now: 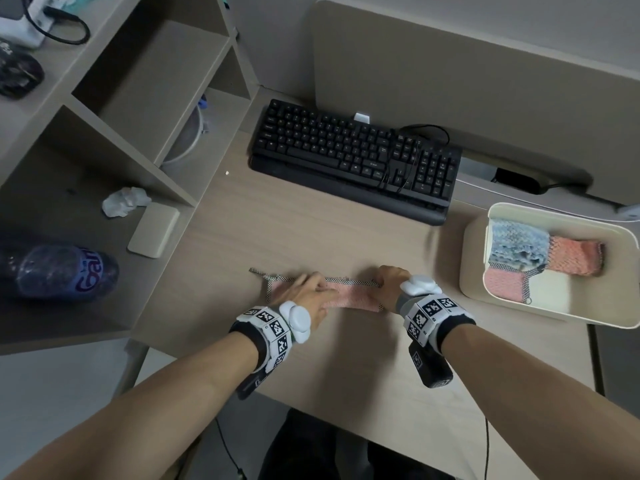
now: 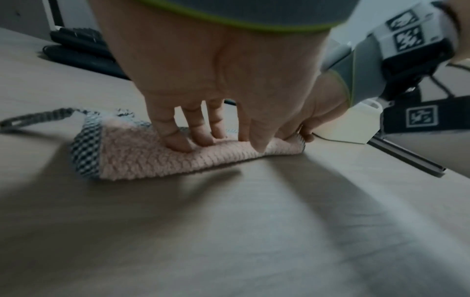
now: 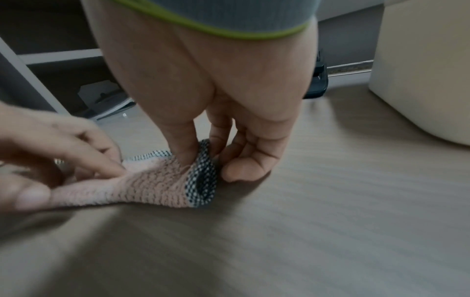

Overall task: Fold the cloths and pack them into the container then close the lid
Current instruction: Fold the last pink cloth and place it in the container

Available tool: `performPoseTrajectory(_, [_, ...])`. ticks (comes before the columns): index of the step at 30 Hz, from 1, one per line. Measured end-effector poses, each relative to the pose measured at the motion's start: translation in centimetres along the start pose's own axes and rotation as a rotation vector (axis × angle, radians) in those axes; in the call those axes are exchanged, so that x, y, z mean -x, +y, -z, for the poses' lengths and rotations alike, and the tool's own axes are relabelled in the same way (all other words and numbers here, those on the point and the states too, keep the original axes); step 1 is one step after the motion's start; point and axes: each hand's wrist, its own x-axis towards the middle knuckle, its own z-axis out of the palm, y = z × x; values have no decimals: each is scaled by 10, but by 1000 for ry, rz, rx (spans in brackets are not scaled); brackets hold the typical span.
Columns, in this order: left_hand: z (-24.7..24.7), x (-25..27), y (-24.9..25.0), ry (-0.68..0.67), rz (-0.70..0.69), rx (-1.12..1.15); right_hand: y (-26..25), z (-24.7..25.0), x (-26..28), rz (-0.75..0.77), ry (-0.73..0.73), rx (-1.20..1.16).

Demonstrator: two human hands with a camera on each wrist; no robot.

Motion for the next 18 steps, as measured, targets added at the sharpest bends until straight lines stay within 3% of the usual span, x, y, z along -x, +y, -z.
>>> performPoseTrajectory(4, [-1, 0, -2, -19, -8, -40, -6, 4, 5, -4, -1, -61])
performPoseTrajectory(6, [1, 4, -1, 37, 26, 68, -15, 7, 10, -11, 31, -144])
performPoseTrajectory(9, [11, 15, -11, 151, 175, 303, -34, 6, 15, 35, 84, -231])
performPoseTrajectory(12, [16, 27, -37, 287, 341, 428, -63, 4, 24, 111, 40, -235])
performPoseTrajectory(18, [14, 44, -77, 393, 577, 817, -124, -16, 28, 194, -34, -239])
